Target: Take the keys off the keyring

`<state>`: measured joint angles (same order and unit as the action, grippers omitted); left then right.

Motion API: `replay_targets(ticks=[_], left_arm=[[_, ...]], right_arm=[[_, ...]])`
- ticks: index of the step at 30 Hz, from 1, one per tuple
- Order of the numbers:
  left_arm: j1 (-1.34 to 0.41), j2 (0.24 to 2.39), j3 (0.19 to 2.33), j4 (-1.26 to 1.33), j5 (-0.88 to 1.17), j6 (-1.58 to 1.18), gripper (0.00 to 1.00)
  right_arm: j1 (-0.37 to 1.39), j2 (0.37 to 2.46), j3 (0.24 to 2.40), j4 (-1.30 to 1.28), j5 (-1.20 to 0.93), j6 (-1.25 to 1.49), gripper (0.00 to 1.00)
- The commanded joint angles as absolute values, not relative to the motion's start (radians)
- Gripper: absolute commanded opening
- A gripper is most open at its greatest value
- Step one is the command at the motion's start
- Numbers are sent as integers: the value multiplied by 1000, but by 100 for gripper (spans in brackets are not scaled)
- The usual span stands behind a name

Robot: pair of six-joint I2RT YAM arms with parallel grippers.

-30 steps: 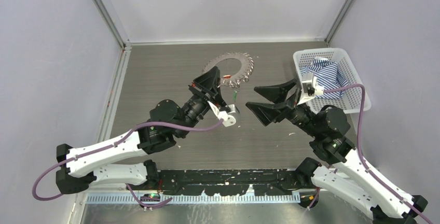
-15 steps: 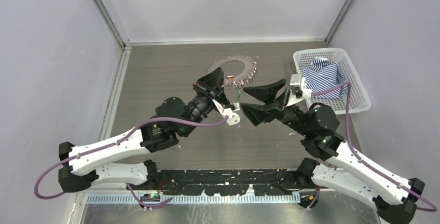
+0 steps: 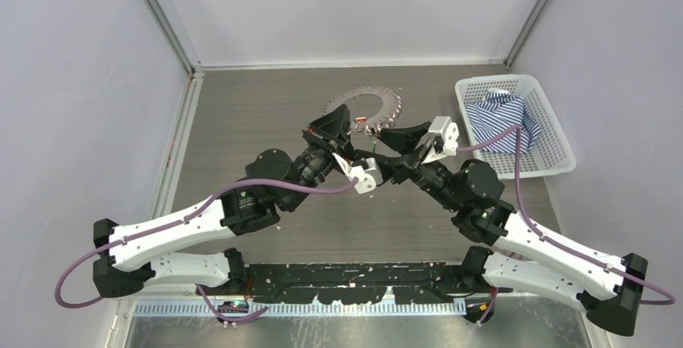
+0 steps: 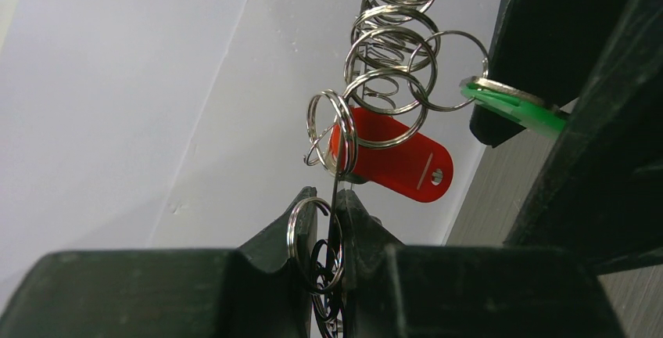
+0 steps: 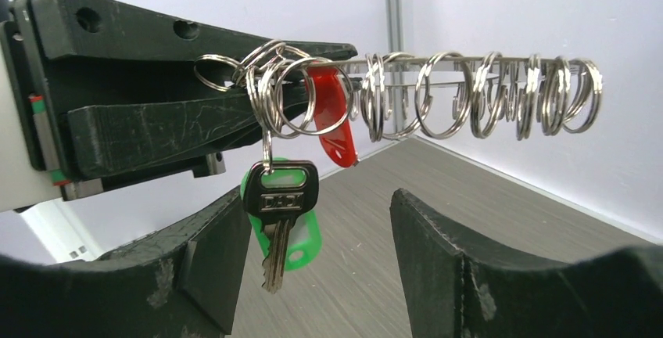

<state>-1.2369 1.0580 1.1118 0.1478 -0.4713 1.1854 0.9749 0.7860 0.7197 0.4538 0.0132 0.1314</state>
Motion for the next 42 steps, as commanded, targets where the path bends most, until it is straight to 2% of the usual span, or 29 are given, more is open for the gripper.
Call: replay_targets(ticks=[1, 5, 15, 18, 26, 34, 42], left_arm=[[-1240, 1055, 1166, 199, -476, 1176, 0], [-1241, 1057, 1170, 197, -477, 1175, 0], [-1240, 1057, 1166, 181, -482, 1162, 0], [-1241, 1055, 1159, 178, -489, 1149, 0], [-1238, 1041, 1078, 231, -547, 974, 0], [-1238, 975, 869, 341, -510, 512, 0], [-1239, 894, 685, 477, -384, 302, 1]], right_arm=[[998, 799, 742, 539, 93, 68, 68], [1008, 804, 748, 540, 113, 49, 67], [1019, 799, 774, 509, 135, 40, 55], [1020, 790, 796, 459, 129, 46, 44], [1022, 737, 920, 123, 99, 99, 2], [1022, 821, 1243, -523, 50, 120, 1], [1022, 1048, 1635, -1014, 14, 58, 1]])
